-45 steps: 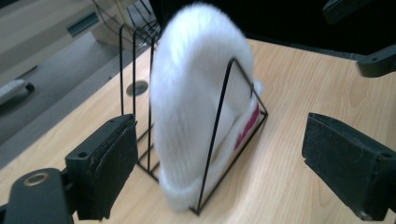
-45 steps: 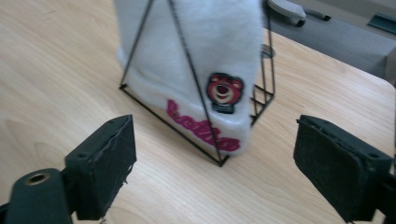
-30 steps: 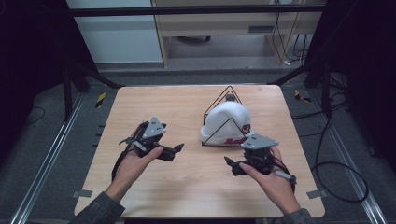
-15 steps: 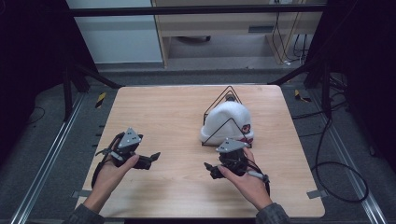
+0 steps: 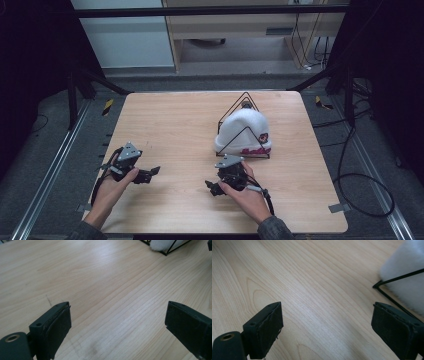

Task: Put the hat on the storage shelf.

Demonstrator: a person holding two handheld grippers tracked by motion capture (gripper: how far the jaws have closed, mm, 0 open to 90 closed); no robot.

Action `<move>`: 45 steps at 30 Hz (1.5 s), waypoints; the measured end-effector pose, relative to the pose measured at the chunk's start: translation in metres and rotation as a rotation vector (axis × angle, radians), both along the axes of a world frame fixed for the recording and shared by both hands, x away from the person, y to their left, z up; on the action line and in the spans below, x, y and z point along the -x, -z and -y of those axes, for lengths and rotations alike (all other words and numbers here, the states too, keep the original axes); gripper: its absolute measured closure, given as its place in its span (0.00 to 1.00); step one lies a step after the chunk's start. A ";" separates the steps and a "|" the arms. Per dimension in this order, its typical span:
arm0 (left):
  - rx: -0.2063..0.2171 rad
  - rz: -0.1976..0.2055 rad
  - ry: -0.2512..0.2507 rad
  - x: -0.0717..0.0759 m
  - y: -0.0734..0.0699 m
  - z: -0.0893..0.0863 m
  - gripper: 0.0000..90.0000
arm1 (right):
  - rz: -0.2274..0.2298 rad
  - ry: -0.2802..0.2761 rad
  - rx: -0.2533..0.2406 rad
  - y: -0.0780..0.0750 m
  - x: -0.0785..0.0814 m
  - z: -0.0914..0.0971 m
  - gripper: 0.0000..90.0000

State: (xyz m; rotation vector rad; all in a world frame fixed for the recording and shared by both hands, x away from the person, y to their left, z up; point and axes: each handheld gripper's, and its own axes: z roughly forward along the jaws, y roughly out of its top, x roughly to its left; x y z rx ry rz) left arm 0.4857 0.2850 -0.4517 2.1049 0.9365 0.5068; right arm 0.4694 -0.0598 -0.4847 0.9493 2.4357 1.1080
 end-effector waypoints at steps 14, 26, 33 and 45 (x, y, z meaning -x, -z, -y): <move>-0.013 -0.036 -0.085 -0.009 0.024 -0.032 0.07 | -0.018 0.027 0.007 0.017 -0.011 -0.024 0.12; -0.029 -0.070 -0.128 -0.015 0.044 -0.046 0.07 | -0.014 0.039 0.014 0.022 -0.017 -0.035 0.12; -0.044 -0.081 -0.132 -0.016 0.049 -0.044 0.07 | -0.015 0.045 0.021 0.026 -0.018 -0.041 0.11; -0.031 -0.076 -0.141 -0.014 0.056 -0.043 0.05 | -0.011 0.049 0.025 0.026 -0.018 -0.043 0.09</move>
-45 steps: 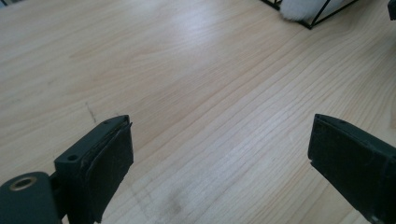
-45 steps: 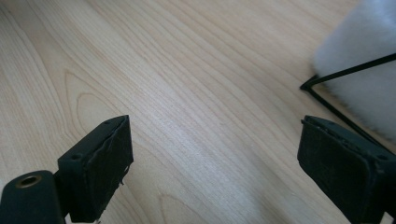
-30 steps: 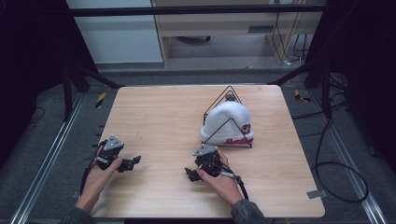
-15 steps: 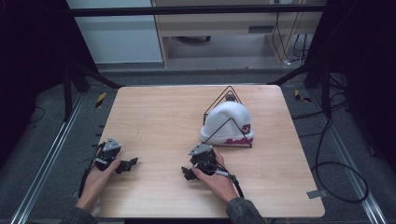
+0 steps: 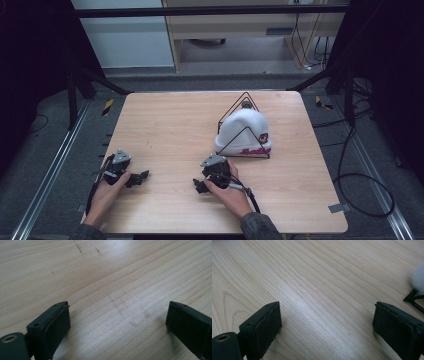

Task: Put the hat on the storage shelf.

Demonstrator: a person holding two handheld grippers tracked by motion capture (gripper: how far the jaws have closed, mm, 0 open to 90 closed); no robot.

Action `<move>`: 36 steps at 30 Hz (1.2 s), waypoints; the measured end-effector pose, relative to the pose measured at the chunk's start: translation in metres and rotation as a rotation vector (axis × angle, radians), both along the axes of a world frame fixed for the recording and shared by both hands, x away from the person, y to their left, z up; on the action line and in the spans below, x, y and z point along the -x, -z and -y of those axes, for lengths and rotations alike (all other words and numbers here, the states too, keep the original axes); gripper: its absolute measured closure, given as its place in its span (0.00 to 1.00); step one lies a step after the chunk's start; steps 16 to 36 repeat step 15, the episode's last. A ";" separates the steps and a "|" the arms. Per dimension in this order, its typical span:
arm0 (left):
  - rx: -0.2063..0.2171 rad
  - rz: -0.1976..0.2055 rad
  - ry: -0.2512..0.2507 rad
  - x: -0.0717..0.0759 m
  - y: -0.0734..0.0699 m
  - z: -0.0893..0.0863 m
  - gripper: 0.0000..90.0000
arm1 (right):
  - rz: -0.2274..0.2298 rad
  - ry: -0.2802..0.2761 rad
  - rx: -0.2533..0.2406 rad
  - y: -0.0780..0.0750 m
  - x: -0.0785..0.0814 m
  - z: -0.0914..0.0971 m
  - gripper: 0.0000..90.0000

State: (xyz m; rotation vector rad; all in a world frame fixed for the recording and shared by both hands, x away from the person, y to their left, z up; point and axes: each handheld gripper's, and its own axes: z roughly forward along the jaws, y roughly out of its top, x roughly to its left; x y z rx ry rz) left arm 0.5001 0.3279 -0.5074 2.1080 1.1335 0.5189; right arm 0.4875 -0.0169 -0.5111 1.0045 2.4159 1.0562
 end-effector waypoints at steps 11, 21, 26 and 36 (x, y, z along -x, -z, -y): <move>-0.004 -0.002 -0.018 0.005 0.000 0.002 0.04 | 0.002 0.031 -0.002 0.000 0.003 0.000 0.10; -0.003 -0.002 -0.013 0.006 0.000 0.002 0.04 | 0.004 0.032 -0.002 0.000 0.003 0.000 0.09; -0.003 -0.002 -0.013 0.006 0.000 0.002 0.04 | 0.004 0.032 -0.002 0.000 0.003 0.000 0.09; -0.003 -0.002 -0.013 0.006 0.000 0.002 0.04 | 0.004 0.032 -0.002 0.000 0.003 0.000 0.09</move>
